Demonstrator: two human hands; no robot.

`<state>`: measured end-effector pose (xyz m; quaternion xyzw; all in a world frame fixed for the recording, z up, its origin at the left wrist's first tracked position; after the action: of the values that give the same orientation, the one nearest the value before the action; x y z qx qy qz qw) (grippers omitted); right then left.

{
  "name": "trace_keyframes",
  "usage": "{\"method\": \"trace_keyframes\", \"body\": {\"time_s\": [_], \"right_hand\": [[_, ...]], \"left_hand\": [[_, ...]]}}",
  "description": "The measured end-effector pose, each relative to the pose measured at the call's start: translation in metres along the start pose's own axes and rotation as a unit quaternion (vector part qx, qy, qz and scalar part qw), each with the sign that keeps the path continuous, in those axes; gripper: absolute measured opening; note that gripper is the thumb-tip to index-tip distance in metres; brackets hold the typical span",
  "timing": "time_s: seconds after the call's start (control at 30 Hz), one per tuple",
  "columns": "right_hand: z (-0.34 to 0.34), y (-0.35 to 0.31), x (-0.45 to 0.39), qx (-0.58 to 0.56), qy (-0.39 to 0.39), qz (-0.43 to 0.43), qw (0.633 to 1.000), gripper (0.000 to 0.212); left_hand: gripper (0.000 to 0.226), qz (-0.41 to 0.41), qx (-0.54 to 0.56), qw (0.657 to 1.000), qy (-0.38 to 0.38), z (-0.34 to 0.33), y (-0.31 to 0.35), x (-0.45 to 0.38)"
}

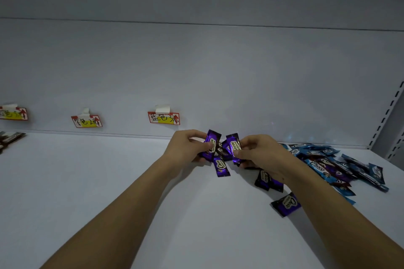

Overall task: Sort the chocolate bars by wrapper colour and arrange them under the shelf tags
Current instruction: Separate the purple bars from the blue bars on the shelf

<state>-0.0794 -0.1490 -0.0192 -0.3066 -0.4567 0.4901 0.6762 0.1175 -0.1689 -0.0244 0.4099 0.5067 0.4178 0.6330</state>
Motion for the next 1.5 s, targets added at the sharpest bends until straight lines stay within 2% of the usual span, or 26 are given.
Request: {"method": "trace_keyframes", "body": {"time_s": [0.2, 0.4, 0.67, 1.0, 1.27, 1.33, 1.5], "right_hand": [[-0.01, -0.015, 0.012, -0.046, 0.033, 0.011, 0.998, 0.009], [-0.057, -0.037, 0.02, -0.062, 0.028, 0.043, 0.997, 0.01], [-0.164, -0.078, 0.022, -0.009, -0.014, 0.09, 0.996, 0.015], [-0.298, -0.132, -0.009, 0.044, -0.031, 0.064, 0.997, 0.018], [-0.344, -0.158, -0.041, 0.087, 0.017, 0.084, 0.993, 0.018], [-0.35, -0.163, -0.047, 0.112, 0.029, 0.099, 0.988, 0.008], [-0.357, -0.17, -0.05, 0.198, 0.082, 0.148, 0.965, 0.025]], "left_hand": [[0.022, 0.019, 0.05, 0.998, 0.029, 0.016, 0.004, 0.005], [0.028, 0.018, 0.026, 0.999, 0.018, 0.061, -0.002, 0.02], [0.024, 0.02, -0.06, 0.994, 0.088, 0.175, -0.018, 0.043], [0.025, 0.033, -0.206, 0.961, 0.181, 0.324, -0.04, 0.056], [0.024, 0.023, -0.307, 0.939, 0.154, 0.351, -0.055, 0.015], [0.022, 0.022, -0.344, 0.927, 0.148, 0.354, -0.06, 0.008], [0.031, 0.019, -0.392, 0.91, 0.136, 0.359, -0.066, 0.001]]}}
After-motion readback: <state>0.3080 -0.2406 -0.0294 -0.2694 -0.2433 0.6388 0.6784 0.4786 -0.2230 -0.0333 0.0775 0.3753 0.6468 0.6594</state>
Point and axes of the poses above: each hand's wrist, its own x-axis away from the middle knuckle, its own z-axis out of the back of the hand, y = z × x, the point moved 5 cm from there along -x, towards the middle knuckle, and after that the axes turned 15 degrees about -z, right-handed, at the moved point
